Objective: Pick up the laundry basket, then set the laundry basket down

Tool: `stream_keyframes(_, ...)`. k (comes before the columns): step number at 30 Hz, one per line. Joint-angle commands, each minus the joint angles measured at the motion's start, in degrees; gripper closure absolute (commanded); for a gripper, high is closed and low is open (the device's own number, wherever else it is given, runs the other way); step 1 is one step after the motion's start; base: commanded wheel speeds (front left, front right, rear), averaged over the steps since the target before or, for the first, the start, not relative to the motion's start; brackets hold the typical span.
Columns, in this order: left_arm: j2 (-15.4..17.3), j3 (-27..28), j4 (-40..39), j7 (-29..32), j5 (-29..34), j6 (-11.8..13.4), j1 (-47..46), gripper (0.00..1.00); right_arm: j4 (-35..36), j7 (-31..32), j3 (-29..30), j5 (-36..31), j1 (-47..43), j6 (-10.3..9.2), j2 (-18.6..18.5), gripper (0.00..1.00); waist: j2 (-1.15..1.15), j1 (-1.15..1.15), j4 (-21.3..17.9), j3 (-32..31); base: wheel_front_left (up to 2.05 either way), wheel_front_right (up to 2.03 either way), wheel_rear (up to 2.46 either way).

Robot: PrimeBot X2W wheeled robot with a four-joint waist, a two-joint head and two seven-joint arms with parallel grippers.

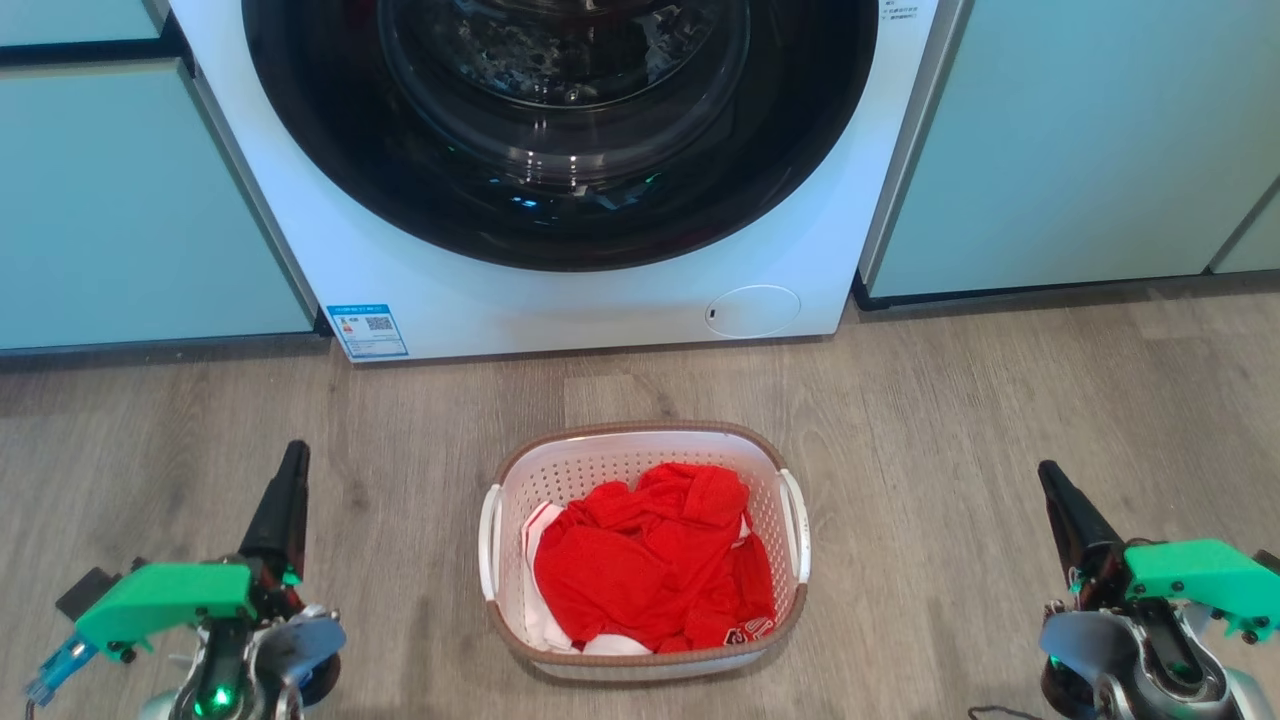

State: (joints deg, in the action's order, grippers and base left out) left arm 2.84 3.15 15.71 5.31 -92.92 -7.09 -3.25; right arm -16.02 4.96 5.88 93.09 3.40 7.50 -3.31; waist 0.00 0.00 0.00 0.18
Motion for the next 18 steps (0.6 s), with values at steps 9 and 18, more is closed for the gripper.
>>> stream_keyframes(9, 0.74, 2.42, -1.69, 0.41, -0.04, -0.40, -2.86, 1.00, 2.07, 0.48, -0.66, 0.15, 2.66, -0.01, -0.51, 1.00, 0.00, 0.00, 0.00, 0.00, 0.00, 0.00, 0.00)
stream_keyframes(18, 0.66, 2.54, -1.68, 0.50, 0.06, -0.40, -2.87, 1.00, 2.06, 0.60, -0.51, 0.03, 2.67, -0.01, -0.41, 1.00, 0.00, 0.00, 0.00, 0.00, 0.00, 0.00, 0.00)
